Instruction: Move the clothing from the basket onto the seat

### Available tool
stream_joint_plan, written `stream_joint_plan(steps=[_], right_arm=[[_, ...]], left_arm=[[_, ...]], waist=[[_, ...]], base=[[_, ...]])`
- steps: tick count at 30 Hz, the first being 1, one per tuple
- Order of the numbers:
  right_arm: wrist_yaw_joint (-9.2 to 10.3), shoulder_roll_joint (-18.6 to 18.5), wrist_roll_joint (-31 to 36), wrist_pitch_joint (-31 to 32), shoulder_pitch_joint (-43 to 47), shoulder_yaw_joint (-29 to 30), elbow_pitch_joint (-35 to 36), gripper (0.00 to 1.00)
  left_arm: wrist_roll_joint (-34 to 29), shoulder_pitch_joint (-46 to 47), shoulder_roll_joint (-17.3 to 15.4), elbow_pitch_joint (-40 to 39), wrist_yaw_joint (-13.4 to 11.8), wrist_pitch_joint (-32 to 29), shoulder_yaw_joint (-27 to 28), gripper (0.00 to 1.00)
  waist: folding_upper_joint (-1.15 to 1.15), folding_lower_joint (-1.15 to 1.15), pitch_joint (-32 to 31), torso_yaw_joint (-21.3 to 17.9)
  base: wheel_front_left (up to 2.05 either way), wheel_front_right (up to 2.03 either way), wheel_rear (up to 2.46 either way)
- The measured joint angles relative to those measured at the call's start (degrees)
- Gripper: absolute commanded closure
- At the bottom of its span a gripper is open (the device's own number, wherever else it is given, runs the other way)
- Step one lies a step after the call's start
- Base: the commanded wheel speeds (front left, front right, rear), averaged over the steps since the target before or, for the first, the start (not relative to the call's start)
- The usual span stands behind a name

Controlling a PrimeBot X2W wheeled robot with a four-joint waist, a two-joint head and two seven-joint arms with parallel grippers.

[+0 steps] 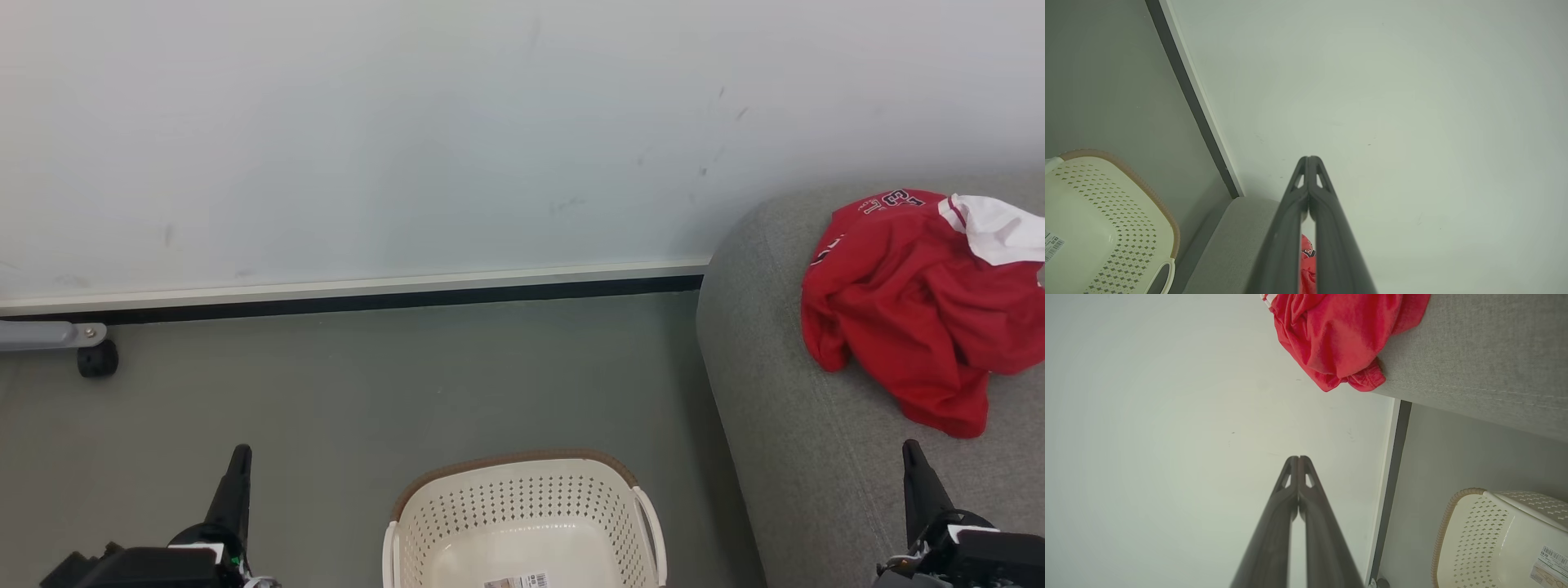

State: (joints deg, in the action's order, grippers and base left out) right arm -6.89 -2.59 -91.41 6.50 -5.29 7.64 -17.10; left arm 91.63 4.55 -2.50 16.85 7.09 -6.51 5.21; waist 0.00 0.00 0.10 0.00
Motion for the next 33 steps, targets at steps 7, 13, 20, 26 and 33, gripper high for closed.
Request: stream_joint_plan(steps=[7, 13, 20, 26, 33], right_arm=[[0.00, 0.0, 0.0, 0.0, 0.0, 0.0, 0.0, 1.00], [0.00, 0.0, 0.0, 0.0, 0.0, 0.0, 0.0, 1.00], [0.00, 0.0, 0.0, 0.0, 0.0, 0.0, 0.0, 1.00], [0.00, 0.0, 0.0, 0.0, 0.0, 0.0, 0.0, 1.00], [0.00, 0.0, 0.0, 0.0, 0.0, 0.0, 0.0, 1.00]], left_arm=[[0.0, 0.0, 0.0, 0.0, 0.0, 0.0, 0.0, 1.00], [0.0, 0.0, 0.0, 0.1, 0.0, 0.0, 0.0, 1.00], [0.0, 0.0, 0.0, 0.1, 0.0, 0.0, 0.0, 1.00], [0.0, 0.0, 0.0, 0.1, 0.0, 0.0, 0.0, 1.00], [0.0, 0.0, 0.0, 0.1, 0.0, 0.0, 0.0, 1.00]], waist=[[0.00, 0.00, 0.0, 0.0], [0.00, 0.00, 0.0, 0.0], [0.00, 0.00, 0.0, 0.0], [0.00, 0.00, 0.0, 0.0], [0.00, 0.00, 0.0, 0.0]], base=[[0.00, 0.00, 0.00], [0.00, 0.00, 0.00], [0.00, 0.00, 0.00], [0.00, 0.00, 0.00], [0.00, 0.00, 0.00]])
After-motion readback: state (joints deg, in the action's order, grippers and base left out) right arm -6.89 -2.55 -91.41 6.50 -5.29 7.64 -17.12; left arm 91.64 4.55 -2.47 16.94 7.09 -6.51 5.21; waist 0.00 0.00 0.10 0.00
